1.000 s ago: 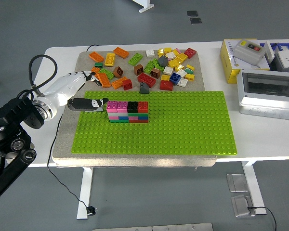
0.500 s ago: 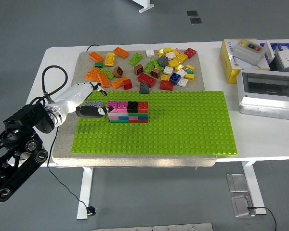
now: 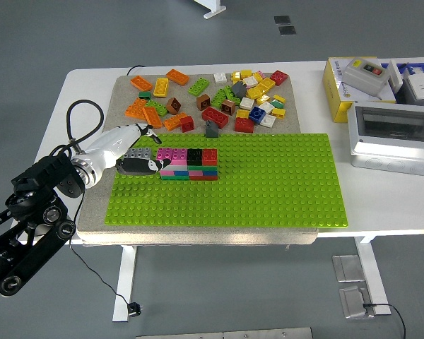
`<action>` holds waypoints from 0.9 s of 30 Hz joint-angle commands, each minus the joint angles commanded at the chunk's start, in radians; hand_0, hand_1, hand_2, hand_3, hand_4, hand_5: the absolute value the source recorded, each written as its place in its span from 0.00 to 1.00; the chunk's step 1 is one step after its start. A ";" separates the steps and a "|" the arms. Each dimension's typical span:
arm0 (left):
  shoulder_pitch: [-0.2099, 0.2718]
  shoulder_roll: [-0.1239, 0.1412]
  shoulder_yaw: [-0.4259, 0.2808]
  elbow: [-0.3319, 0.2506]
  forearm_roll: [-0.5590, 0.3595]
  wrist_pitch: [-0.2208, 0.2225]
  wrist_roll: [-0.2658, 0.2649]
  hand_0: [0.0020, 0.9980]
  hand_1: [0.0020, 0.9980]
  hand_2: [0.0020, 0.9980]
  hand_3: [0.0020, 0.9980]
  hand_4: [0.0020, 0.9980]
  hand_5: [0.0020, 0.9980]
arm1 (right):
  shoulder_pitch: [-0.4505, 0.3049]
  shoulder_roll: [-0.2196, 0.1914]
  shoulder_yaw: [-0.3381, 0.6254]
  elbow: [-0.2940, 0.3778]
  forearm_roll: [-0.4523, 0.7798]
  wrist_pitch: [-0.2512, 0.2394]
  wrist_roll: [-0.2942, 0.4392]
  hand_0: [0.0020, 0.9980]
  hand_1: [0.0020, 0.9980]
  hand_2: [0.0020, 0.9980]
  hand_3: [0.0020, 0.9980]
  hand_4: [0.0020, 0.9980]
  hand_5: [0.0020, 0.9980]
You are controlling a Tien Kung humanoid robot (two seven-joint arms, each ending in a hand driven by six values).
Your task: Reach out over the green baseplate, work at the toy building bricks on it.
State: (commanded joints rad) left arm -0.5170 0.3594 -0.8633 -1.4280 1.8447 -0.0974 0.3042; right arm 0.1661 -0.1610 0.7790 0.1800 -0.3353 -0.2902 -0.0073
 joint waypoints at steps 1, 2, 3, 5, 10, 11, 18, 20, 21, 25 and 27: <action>0.000 -0.001 0.002 0.002 -0.002 0.000 0.000 1.00 0.96 0.95 0.71 0.80 0.62 | 0.000 0.000 0.000 0.000 -0.001 0.000 0.000 0.73 0.79 0.79 0.67 0.38 0.80; 0.000 -0.001 0.003 0.005 -0.004 0.001 -0.001 1.00 0.96 0.95 0.71 0.80 0.62 | 0.001 0.000 0.000 0.000 -0.001 0.000 0.000 0.73 0.79 0.79 0.67 0.38 0.80; 0.001 -0.002 0.005 0.009 -0.008 0.003 -0.003 1.00 0.96 0.95 0.72 0.80 0.62 | 0.001 0.000 -0.001 0.000 0.000 0.000 0.000 0.73 0.79 0.79 0.67 0.38 0.80; 0.004 -0.004 0.011 0.016 -0.010 0.005 -0.004 1.00 0.96 0.95 0.72 0.80 0.62 | 0.001 0.000 -0.001 0.000 -0.001 0.000 -0.001 0.73 0.79 0.79 0.67 0.38 0.80; 0.009 -0.014 0.025 0.038 -0.016 0.012 -0.011 1.00 0.96 0.95 0.72 0.80 0.62 | 0.002 0.000 -0.007 0.000 0.002 0.001 -0.001 0.73 0.79 0.79 0.67 0.38 0.80; 0.008 -0.015 0.026 0.043 -0.017 0.013 -0.012 1.00 0.96 0.95 0.72 0.80 0.62 | 0.002 0.001 -0.008 0.000 0.003 0.001 -0.001 0.73 0.79 0.79 0.67 0.38 0.80; 0.005 -0.021 0.022 0.065 -0.016 0.019 -0.022 1.00 0.96 0.95 0.72 0.79 0.62 | 0.002 0.001 -0.012 0.000 0.007 0.002 -0.001 0.73 0.79 0.79 0.67 0.38 0.80; 0.005 -0.023 0.023 0.069 -0.017 0.020 -0.024 1.00 0.96 0.95 0.72 0.79 0.62 | 0.002 0.001 -0.012 0.000 0.007 0.002 -0.001 0.73 0.79 0.79 0.67 0.38 0.80; 0.005 -0.023 0.023 0.070 -0.018 0.020 -0.024 1.00 0.96 0.95 0.72 0.79 0.62 | 0.002 0.002 -0.013 0.000 0.007 0.002 -0.001 0.73 0.79 0.79 0.67 0.38 0.80; 0.003 -0.027 0.031 0.076 -0.022 0.021 -0.026 1.00 0.96 0.95 0.72 0.79 0.62 | 0.002 0.002 -0.011 0.000 0.007 0.003 -0.002 0.73 0.79 0.79 0.67 0.38 0.80; 0.003 -0.028 0.036 0.078 -0.024 0.021 -0.026 1.00 0.96 0.95 0.72 0.79 0.62 | 0.002 0.002 -0.010 0.000 0.006 0.003 -0.002 0.73 0.79 0.79 0.67 0.38 0.80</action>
State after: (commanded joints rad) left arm -0.5142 0.3310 -0.8278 -1.3495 1.8206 -0.0764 0.2778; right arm 0.1685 -0.1587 0.7690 0.1800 -0.3290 -0.2876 -0.0089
